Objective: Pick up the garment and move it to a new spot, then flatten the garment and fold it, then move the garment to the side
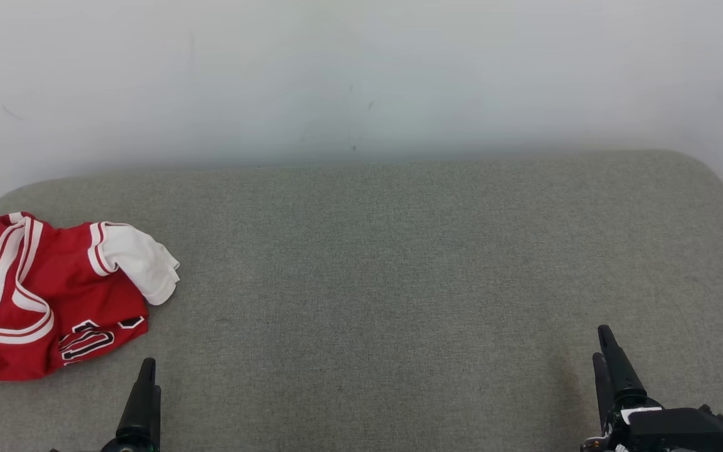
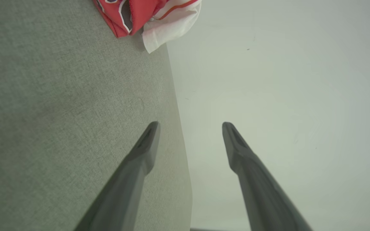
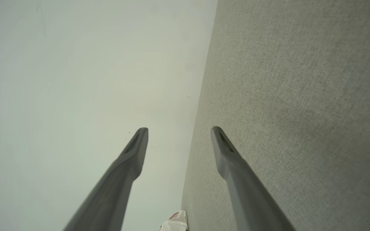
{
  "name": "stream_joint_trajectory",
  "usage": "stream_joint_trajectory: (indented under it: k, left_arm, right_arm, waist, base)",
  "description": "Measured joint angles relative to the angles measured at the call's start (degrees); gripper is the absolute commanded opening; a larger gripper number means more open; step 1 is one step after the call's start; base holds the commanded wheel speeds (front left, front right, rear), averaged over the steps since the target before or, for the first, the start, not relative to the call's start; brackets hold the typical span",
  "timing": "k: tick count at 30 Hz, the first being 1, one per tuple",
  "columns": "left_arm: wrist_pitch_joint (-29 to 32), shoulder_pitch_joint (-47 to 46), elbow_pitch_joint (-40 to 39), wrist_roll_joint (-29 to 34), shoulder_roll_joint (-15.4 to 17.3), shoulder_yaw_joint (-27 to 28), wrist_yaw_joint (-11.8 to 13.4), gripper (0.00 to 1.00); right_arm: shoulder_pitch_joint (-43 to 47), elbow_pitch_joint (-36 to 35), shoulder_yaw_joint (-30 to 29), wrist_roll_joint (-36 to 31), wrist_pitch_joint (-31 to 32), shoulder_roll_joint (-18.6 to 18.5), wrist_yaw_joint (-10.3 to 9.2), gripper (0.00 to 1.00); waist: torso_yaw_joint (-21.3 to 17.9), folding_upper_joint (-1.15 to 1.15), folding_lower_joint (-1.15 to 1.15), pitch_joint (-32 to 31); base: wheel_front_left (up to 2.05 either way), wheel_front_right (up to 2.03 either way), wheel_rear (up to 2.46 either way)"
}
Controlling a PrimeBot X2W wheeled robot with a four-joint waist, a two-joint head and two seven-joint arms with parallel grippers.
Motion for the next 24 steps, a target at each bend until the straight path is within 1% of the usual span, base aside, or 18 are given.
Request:
stream_joint_trajectory:
  k: [9, 16, 24]
  left_arm:
    - [-2.3, 0.0, 0.2, 6.3, 0.1, -1.2, 0.8, 1.0]
    - [-3.6, 0.0, -0.4, 13.1, 0.1, -1.3, 1.7, 1.0]
    - [-5.0, 0.8, -1.6, 22.5, 0.2, -1.4, 2.8, 1.0]
  right_arm:
    - [0.0, 0.1, 0.7, -8.3, -2.1, -0.2, 0.0, 1.0]
    - [0.0, 0.3, 1.6, -14.8, -3.5, -0.1, 0.0, 1.0]
    - [0.0, 0.5, 2.1, -23.2, -5.1, -0.1, 0.0, 1.0]
  waist:
    - [0.1, 0.0, 0.0, -0.3]
    - [0.1, 0.0, 0.0, -0.5]
    - [0.2, 0.0, 0.0, -0.7]
  base:
    - [0.0, 0.0, 0.0]
    - [0.0, 0.0, 0.0]
    - [0.0, 0.0, 0.0]
